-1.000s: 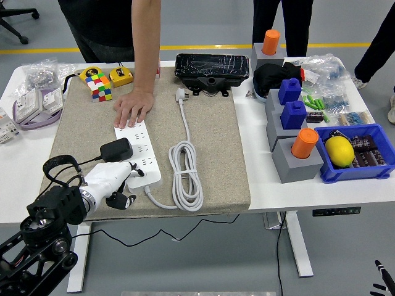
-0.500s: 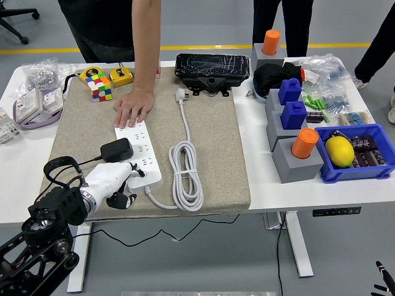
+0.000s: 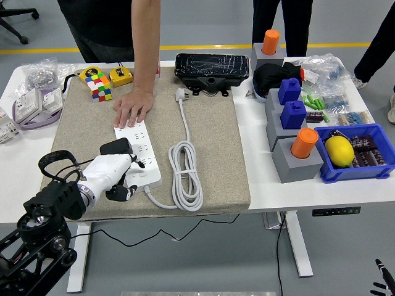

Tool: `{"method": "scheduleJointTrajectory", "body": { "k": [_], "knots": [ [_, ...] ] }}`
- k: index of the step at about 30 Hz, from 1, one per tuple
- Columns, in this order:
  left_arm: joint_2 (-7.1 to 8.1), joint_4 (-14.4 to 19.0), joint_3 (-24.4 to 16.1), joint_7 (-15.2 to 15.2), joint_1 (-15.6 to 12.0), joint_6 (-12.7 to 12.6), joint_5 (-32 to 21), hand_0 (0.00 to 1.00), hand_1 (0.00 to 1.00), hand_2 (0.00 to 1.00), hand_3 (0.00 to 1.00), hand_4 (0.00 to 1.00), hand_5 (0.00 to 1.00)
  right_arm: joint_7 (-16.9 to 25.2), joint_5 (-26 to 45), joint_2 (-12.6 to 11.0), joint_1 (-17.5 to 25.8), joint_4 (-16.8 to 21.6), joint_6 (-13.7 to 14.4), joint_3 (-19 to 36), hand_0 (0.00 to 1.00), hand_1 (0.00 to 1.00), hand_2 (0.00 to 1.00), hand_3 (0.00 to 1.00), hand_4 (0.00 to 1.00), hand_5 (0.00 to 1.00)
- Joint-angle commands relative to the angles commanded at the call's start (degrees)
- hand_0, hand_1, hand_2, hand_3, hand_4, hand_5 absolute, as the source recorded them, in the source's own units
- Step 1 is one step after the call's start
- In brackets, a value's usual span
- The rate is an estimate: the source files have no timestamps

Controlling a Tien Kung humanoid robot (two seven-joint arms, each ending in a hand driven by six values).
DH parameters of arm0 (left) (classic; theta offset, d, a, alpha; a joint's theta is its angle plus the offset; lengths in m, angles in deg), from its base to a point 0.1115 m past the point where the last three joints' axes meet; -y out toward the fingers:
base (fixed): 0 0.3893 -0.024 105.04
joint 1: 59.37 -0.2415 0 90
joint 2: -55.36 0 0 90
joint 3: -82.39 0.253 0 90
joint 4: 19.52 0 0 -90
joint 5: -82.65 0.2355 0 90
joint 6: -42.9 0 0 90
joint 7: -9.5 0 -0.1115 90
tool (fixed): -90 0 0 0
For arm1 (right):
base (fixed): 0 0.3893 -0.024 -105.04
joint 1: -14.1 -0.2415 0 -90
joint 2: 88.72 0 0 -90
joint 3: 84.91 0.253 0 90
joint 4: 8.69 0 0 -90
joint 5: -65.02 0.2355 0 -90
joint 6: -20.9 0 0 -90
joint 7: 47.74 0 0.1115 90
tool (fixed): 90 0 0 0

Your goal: Pick up the plug,place it near the board,insert it into the board,press the button

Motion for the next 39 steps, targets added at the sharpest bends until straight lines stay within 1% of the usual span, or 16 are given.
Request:
{"method": "scheduleJointTrajectory", "body": {
  "k": [1, 3, 6, 7, 10, 12, 13, 18, 19, 25, 26, 28, 32, 36, 37, 39],
  "knots": [
    [-0.19, 1.28, -0.93, 0.44, -0.08, -0.37, -0.33, 0.173, 0.034, 0.15, 0.632, 0.622, 0.002, -0.02, -0.02, 0.01, 0.01, 0.0, 0.01, 0.02, 0.807, 0.75, 0.729, 0.767, 0.998, 0.998],
    [-0.32, 1.31, -1.89, 1.16, -0.11, -1.18, -0.51, 0.173, 0.034, 0.15, 0.632, 0.622, 0.002, -0.03, -0.03, 0.02, 0.03, 0.0, 0.0, 0.0, 0.807, 0.75, 0.729, 0.767, 0.998, 0.998],
    [-0.53, 1.31, -3.8, 3.36, 0.33, -4.79, -0.65, 0.173, 0.034, 0.15, 0.632, 0.622, 0.002, -0.06, -0.09, 0.07, 0.09, 0.0, -0.01, 0.02, 0.807, 0.75, 0.729, 0.767, 0.998, 0.998],
    [-0.65, 1.31, -4.21, 3.96, 0.51, -6.03, -0.65, 0.237, 0.173, 0.339, 0.595, 0.674, 0.052, -0.05, -0.07, 0.07, 0.09, 0.0, -0.02, 0.0, 0.806, 0.749, 0.729, 0.767, 0.998, 0.998],
    [-1.44, 1.31, -6.04, 5.82, 1.4, -10.15, -0.66, 0.237, 0.173, 0.339, 0.595, 0.674, 0.052, -0.08, -0.07, 0.07, 0.03, 0.0, -0.02, -0.08, 0.806, 0.749, 0.729, 0.767, 0.998, 0.998],
    [-2.32, 0.71, -7.82, 6.74, 2.43, -11.2, -0.62, 0.237, 0.173, 0.339, 0.595, 0.674, 0.052, -0.05, 0.09, 0.11, -0.02, 0.0, 0.0, -0.16, 0.806, 0.749, 0.729, 0.767, 0.998, 0.998],
    [-2.63, -0.25, -8.53, 7.09, 2.9, -11.44, -0.75, 0.646, 0.802, 0.753, 0.706, 0.998, 0.318, -0.06, 0.09, 0.14, -0.03, 0.0, -0.01, -0.19, 0.806, 0.749, 0.729, 0.767, 0.998, 0.998],
    [-3.14, -4.79, -10.61, 7.2, 4.8, -9.95, -0.37, 0.646, 0.802, 0.753, 0.706, 0.998, 0.318, -0.04, 0.18, 0.19, -0.06, 0.0, 0.01, -0.3, 0.806, 0.749, 0.729, 0.767, 0.998, 0.998],
    [-3.05, -5.73, -10.82, 6.99, 5.06, -9.13, -0.42, 0.871, 0.988, 0.955, 0.998, 0.998, 0.428, -0.05, 0.16, 0.2, -0.04, 0.0, 0.02, -0.28, 0.806, 0.749, 0.729, 0.767, 0.998, 0.998],
    [-2.97, -10.37, -11.7, 6.3, 5.87, -4.18, -2.02, 0.871, 0.988, 0.955, 0.998, 0.998, 0.428, -0.09, 0.32, 0.19, 0.09, 0.0, 0.07, -0.46, 0.806, 0.749, 0.729, 0.767, 0.998, 0.998],
    [-2.95, -11.47, -11.7, 6.4, 6.09, -2.97, -2.64, 0.998, 0.998, 0.998, 0.998, 0.998, 0.57, -0.15, 0.21, 0.2, 0.17, 0.0, 0.09, -0.35, 0.807, 0.749, 0.729, 0.767, 0.998, 0.998],
    [-3.01, -12.67, -11.68, 6.43, 6.32, -2.09, -3.08, 0.998, 0.998, 0.998, 0.998, 0.998, 0.57, -0.16, 0.27, 0.21, 0.24, 0.0, 0.11, -0.37, 0.807, 0.749, 0.729, 0.767, 0.998, 0.998],
    [-3.14, -14.39, -11.63, 6.56, 6.65, -1.75, -3.17, 0.99, 0.998, 0.998, 0.998, 0.998, 0.583, -0.15, 0.33, 0.23, 0.26, 0.0, 0.12, -0.48, 0.807, 0.749, 0.73, 0.767, 0.998, 0.998],
    [-3.32, -16.92, -11.0, 6.82, 7.1, -3.0, -2.96, 0.99, 0.998, 0.998, 0.998, 0.998, 0.583, -0.11, 0.45, 0.23, 0.29, 0.0, 0.16, -0.56, 0.807, 0.749, 0.73, 0.767, 0.998, 0.998],
    [-3.38, -17.27, -11.0, 6.91, 7.18, -3.11, -3.02, 0.862, 0.942, 0.908, 0.968, 0.998, 0.566, -0.1, 0.47, 0.23, 0.31, 0.0, 0.16, -0.57, 0.806, 0.749, 0.729, 0.767, 0.998, 0.998],
    [-3.38, -17.89, -10.93, 6.44, 7.55, -2.38, -2.47, 0.862, 0.942, 0.908, 0.968, 0.998, 0.566, -0.19, 0.25, 0.25, 0.34, 0.0, 0.13, -0.42, 0.806, 0.749, 0.729, 0.767, 0.998, 0.998]
  ]
}}
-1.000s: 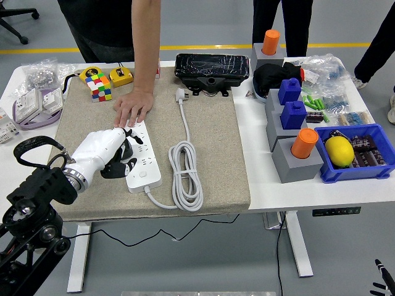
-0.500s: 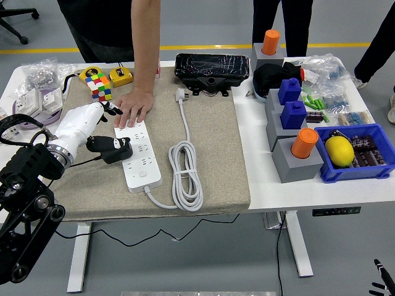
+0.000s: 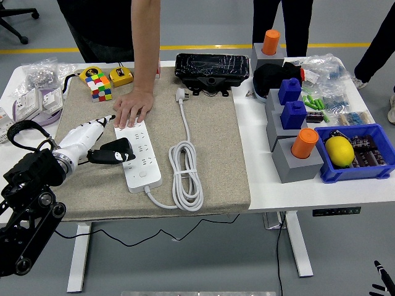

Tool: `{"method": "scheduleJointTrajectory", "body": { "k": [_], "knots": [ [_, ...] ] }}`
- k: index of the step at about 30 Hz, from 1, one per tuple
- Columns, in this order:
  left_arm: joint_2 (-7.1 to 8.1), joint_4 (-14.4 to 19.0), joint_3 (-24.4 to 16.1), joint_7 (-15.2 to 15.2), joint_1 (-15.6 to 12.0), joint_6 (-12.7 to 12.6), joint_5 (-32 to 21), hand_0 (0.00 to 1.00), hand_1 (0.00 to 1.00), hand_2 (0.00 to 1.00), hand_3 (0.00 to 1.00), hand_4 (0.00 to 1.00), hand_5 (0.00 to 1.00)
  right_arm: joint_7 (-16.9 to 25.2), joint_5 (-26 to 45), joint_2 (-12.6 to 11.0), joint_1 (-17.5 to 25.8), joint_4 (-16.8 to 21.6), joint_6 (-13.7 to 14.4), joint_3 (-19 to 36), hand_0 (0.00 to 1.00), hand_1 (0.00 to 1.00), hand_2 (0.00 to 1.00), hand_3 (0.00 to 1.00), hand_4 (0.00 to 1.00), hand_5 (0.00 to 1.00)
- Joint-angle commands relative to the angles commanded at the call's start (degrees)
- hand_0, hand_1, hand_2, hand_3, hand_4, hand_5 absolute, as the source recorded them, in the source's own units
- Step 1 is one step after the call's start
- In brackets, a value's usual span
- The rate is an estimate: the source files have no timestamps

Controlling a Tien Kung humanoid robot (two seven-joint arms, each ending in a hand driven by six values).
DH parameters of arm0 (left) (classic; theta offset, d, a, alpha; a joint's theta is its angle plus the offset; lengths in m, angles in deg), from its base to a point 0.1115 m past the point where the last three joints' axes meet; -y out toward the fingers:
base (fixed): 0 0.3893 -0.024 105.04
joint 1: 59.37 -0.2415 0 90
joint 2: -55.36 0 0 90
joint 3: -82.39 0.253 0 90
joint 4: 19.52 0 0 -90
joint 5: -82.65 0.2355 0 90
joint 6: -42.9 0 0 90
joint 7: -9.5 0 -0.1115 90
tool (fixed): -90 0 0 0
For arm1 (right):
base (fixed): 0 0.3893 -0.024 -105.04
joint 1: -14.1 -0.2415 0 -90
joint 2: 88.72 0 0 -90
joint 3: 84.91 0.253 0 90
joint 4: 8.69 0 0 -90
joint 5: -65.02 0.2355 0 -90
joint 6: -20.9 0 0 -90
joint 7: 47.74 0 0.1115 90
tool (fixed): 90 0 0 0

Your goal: Pick up the plug,place it near the board,insert it into the board,press the button

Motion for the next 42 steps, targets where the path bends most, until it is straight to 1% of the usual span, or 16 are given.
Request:
{"method": "scheduleJointTrajectory", "body": {
  "k": [3, 4, 6, 9, 10, 15, 16, 25, 33, 34, 39, 40, 42],
  "knots": [
    [0.36, -1.79, 0.75, 0.31, 0.84, 0.55, 0.01, 0.862, 0.942, 0.908, 0.968, 0.998, 0.566, -0.03, -0.13, -0.05, 0.04, 0.0, 0.0, 0.07, 0.806, 0.749, 0.729, 0.767, 0.998, 0.998],
    [0.36, -2.16, 0.82, 0.39, 0.99, 0.58, 0.16, 0.762, 0.868, 0.821, 0.88, 0.998, 0.536, -0.03, -0.13, -0.06, 0.03, 0.0, 0.0, 0.08, 0.806, 0.749, 0.729, 0.766, 0.998, 0.998],
    [0.24, -3.0, 0.86, 0.58, 1.22, 0.52, 0.58, 0.762, 0.868, 0.821, 0.88, 0.998, 0.536, 0.08, 0.15, -0.07, 0.0, 0.0, -0.01, -0.16, 0.806, 0.749, 0.729, 0.766, 0.998, 0.998],
    [0.11, -3.95, 1.03, 1.04, 1.57, 0.03, 0.72, 0.762, 0.868, 0.821, 0.88, 0.998, 0.536, -0.01, -0.03, -0.08, -0.06, 0.0, 0.02, 0.07, 0.806, 0.749, 0.729, 0.766, 0.998, 0.998],
    [0.09, -4.24, 1.09, 1.23, 1.69, -0.21, 0.8, 0.707, 0.813, 0.782, 0.831, 0.998, 0.481, 0.02, 0.03, -0.1, -0.06, 0.0, 0.0, 0.01, 0.806, 0.749, 0.729, 0.767, 0.998, 0.998],
    [-0.11, -5.22, 1.23, 2.01, 2.12, -2.0, 1.5, 0.707, 0.813, 0.782, 0.831, 0.998, 0.481, 0.0, -0.05, -0.09, -0.15, 0.0, -0.01, 0.2, 0.806, 0.749, 0.729, 0.767, 0.998, 0.998],
    [-0.14, -5.36, 1.19, 2.01, 2.2, -2.14, 1.59, 0.649, 0.751, 0.746, 0.807, 0.998, 0.485, 0.01, -0.02, -0.1, -0.19, 0.0, 0.0, 0.19, 0.806, 0.749, 0.729, 0.767, 0.998, 0.998],
    [-0.37, -6.37, 1.28, 1.79, 2.63, -2.08, 2.5, 0.639, 0.753, 0.743, 0.805, 0.998, 0.5, 0.08, 0.11, -0.15, -0.4, 0.0, -0.02, 0.07, 0.806, 0.749, 0.729, 0.767, 0.998, 0.998],
    [-0.74, -7.04, 1.65, 1.75, 2.91, -2.82, 3.18, 0.622, 0.738, 0.733, 0.787, 0.998, 0.492, 0.03, 0.0, -0.22, -0.43, 0.0, -0.02, 0.21, 0.807, 0.749, 0.729, 0.767, 0.998, 0.998],
    [-0.76, -7.05, 1.73, 1.68, 2.94, -2.84, 3.14, 0.485, 0.654, 0.656, 0.717, 0.998, 0.449, 0.05, 0.04, -0.24, -0.45, 0.0, -0.02, 0.16, 0.807, 0.749, 0.729, 0.767, 0.998, 0.998],
    [-0.96, -7.26, 1.81, 1.44, 3.04, -3.02, 3.65, 0.485, 0.654, 0.656, 0.717, 0.998, 0.449, 0.11, 0.1, -0.26, -0.5, 0.0, -0.03, 0.11, 0.805, 0.749, 0.729, 0.765, 0.998, 0.998],
    [-0.94, -7.27, 1.94, 1.4, 3.02, -2.99, 3.81, 0.335, 0.471, 0.529, 0.571, 0.998, 0.364, 0.11, 0.07, -0.26, -0.49, 0.0, -0.04, 0.15, 0.806, 0.749, 0.729, 0.767, 0.998, 0.998],
    [-0.93, -7.27, 2.03, 1.41, 2.99, -2.99, 4.08, 0.335, 0.471, 0.529, 0.571, 0.998, 0.364, 0.11, 0.01, -0.25, -0.47, 0.0, -0.04, 0.18, 0.806, 0.749, 0.729, 0.767, 0.998, 0.998]
  ]
}}
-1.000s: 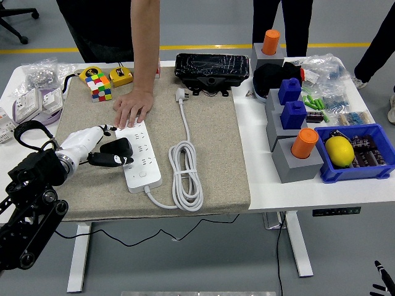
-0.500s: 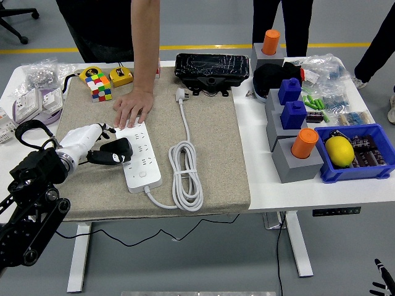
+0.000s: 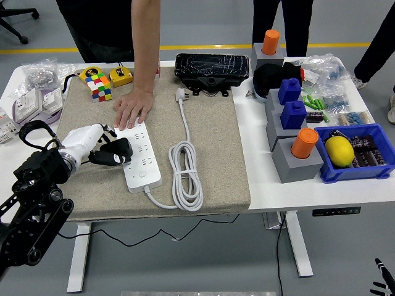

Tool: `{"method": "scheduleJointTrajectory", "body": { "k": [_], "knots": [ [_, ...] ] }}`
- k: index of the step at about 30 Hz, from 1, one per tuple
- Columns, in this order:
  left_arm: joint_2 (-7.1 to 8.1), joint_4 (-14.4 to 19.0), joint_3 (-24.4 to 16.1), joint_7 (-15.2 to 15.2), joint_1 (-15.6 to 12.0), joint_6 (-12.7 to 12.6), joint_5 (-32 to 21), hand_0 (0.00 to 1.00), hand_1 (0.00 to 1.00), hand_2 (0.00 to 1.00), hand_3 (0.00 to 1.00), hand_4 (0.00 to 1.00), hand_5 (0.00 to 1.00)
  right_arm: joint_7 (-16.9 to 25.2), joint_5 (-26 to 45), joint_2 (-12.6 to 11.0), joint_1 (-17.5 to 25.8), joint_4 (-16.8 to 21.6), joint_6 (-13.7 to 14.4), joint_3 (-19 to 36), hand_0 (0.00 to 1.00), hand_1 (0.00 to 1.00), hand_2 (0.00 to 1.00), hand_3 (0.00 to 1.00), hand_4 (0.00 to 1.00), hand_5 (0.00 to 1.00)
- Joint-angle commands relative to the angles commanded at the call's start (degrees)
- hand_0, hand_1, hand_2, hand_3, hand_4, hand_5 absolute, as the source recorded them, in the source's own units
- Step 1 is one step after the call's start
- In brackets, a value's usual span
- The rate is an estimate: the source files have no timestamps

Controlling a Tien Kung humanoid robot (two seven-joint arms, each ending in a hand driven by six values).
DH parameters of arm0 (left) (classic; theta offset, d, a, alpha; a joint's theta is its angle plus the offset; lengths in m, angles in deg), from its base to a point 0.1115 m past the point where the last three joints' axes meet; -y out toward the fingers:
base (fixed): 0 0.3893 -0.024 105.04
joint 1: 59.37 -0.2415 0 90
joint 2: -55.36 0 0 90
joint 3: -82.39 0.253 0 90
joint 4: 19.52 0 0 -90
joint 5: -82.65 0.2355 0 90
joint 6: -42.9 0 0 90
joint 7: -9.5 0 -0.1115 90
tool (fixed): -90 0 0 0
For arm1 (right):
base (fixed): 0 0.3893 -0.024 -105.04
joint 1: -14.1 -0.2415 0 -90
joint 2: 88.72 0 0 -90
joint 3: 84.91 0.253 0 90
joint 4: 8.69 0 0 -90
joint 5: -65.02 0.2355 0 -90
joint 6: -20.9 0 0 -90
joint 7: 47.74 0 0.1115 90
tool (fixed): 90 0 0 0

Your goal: Pick up the plug,place it near the board,insert it into the board,press the button

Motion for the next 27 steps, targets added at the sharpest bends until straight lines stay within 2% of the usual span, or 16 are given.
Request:
{"method": "scheduleJointTrajectory", "body": {
  "k": [4, 5, 10, 11, 27],
  "knots": [
    [-0.08, 0.03, -0.02, 0.0, -0.06, -0.18, 0.72, 0.335, 0.471, 0.529, 0.571, 0.998, 0.364, 0.01, 0.0, 0.0, 0.07, 0.0, -0.01, -0.03, 0.806, 0.749, 0.729, 0.767, 0.998, 0.998],
    [-0.07, 0.05, 0.02, 0.04, -0.07, -0.28, 0.76, 0.279, 0.302, 0.47, 0.522, 0.986, 0.333, -0.01, -0.04, -0.01, 0.09, 0.0, -0.01, 0.01, 0.806, 0.749, 0.729, 0.767, 0.998, 0.998],
    [-0.05, -0.1, 0.24, 0.36, -0.11, -0.96, 0.84, 0.279, 0.302, 0.47, 0.522, 0.986, 0.333, -0.05, 0.01, -0.05, 0.19, 0.0, 0.01, -0.02, 0.806, 0.749, 0.729, 0.767, 0.998, 0.998],
    [-0.06, -0.11, 0.27, 0.41, -0.13, -1.1, 0.82, 0.245, 0.177, 0.373, 0.478, 0.942, 0.31, -0.05, 0.04, -0.05, 0.21, 0.0, 0.02, -0.05, 0.807, 0.749, 0.729, 0.765, 0.998, 0.998],
    [-0.32, -0.69, 0.53, 1.12, -0.24, -3.17, 0.32, 0.244, 0.167, 0.366, 0.476, 0.918, 0.313, -0.19, 0.12, -0.07, 0.39, 0.0, -0.01, -0.42, 0.806, 0.749, 0.729, 0.766, 0.998, 0.998]
  ]
}}
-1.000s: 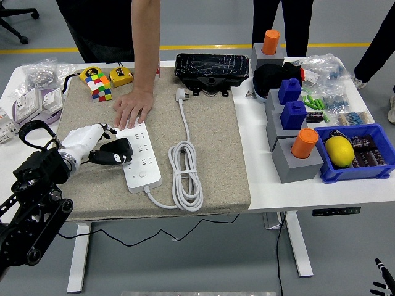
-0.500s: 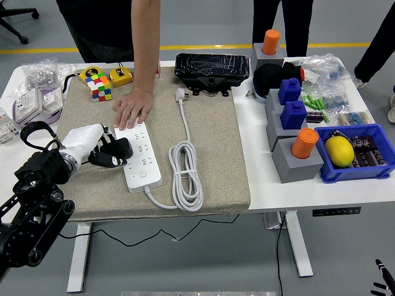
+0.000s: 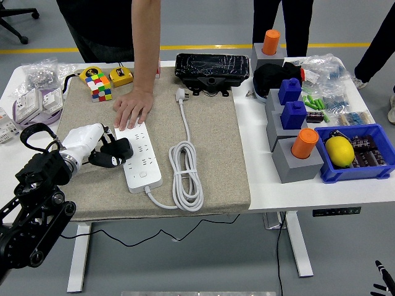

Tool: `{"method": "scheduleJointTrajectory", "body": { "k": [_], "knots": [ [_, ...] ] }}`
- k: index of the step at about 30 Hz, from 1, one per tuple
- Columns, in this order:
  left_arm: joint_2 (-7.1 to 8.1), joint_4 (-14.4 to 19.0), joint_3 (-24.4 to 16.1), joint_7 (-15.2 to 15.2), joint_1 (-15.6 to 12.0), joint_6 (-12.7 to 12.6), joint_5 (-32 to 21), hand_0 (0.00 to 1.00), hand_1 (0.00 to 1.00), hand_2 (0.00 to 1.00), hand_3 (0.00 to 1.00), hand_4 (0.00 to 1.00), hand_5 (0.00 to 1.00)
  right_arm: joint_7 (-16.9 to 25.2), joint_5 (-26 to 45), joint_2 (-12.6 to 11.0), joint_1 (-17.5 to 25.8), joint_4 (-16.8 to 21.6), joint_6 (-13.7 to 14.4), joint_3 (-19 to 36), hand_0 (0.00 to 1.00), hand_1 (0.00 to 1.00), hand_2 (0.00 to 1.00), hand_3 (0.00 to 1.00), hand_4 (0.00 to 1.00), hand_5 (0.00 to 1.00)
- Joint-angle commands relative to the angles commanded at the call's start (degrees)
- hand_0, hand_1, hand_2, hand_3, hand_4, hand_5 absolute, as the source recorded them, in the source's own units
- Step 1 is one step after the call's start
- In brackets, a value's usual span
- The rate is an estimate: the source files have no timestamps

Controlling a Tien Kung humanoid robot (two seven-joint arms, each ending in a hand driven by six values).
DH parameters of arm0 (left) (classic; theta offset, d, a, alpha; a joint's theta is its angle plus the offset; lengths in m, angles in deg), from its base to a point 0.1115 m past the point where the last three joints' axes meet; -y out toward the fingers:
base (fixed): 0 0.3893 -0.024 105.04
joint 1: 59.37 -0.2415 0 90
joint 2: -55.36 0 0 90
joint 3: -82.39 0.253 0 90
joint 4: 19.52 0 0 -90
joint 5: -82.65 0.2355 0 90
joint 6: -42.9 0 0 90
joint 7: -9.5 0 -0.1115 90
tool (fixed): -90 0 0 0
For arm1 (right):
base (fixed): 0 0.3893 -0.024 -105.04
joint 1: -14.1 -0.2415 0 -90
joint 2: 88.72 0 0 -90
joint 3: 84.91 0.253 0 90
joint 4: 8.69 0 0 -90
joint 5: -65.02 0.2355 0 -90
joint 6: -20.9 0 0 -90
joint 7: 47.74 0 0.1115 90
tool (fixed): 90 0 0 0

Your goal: Pick up the plug,place it near the board,insert it into the board,press the button

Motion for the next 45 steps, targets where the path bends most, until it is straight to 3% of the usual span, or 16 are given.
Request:
{"method": "scheduleJointTrajectory", "body": {
  "k": [9, 27, 37, 38, 43, 44, 45],
  "knots": [
    [-0.22, -0.15, -0.95, 0.97, 0.11, -1.42, -1.72, 0.245, 0.166, 0.356, 0.473, 0.897, 0.343, 0.05, 0.32, 0.03, -0.34, 0.0, 0.05, -0.17, 0.806, 0.748, 0.728, 0.765, 0.998, 0.998],
    [-0.13, 1.69, -2.96, 1.23, -0.41, -0.68, -3.12, 0.254, 0.181, 0.368, 0.488, 0.894, 0.342, 0.07, 0.48, 0.14, -0.41, 0.0, 0.11, -0.23, 0.805, 0.748, 0.728, 0.766, 0.998, 0.998],
    [0.18, 2.16, -2.9, 1.9, -0.71, 4.02, -4.23, 0.264, 0.191, 0.393, 0.494, 0.869, 0.351, 0.05, 0.31, 0.18, -0.26, 0.0, 0.12, -0.13, 0.805, 0.748, 0.728, 0.766, 0.998, 0.998],
    [0.18, 2.13, -2.89, 2.05, -0.72, 4.35, -4.27, 0.297, 0.28, 0.468, 0.515, 0.942, 0.345, 0.04, 0.28, 0.19, -0.23, 0.0, 0.12, -0.11, 0.805, 0.748, 0.728, 0.766, 0.998, 0.998],
    [0.31, 2.07, -3.08, 2.56, -0.72, 6.05, -3.95, 0.297, 0.28, 0.468, 0.515, 0.942, 0.345, 0.04, 0.34, 0.15, -0.13, 0.0, 0.18, -0.09, 0.805, 0.748, 0.728, 0.766, 0.998, 0.998],
    [0.34, 2.06, -3.15, 2.62, -0.74, 6.33, -3.9, 0.335, 0.434, 0.522, 0.573, 0.998, 0.419, 0.04, 0.33, 0.14, -0.12, 0.0, 0.19, -0.08, 0.806, 0.748, 0.728, 0.766, 0.998, 0.998],
    [0.36, 2.04, -3.18, 2.68, -0.76, 6.42, -3.91, 0.335, 0.434, 0.522, 0.573, 0.998, 0.419, 0.04, 0.33, 0.14, -0.11, 0.0, 0.2, -0.06, 0.806, 0.748, 0.728, 0.766, 0.998, 0.998]
  ]
}}
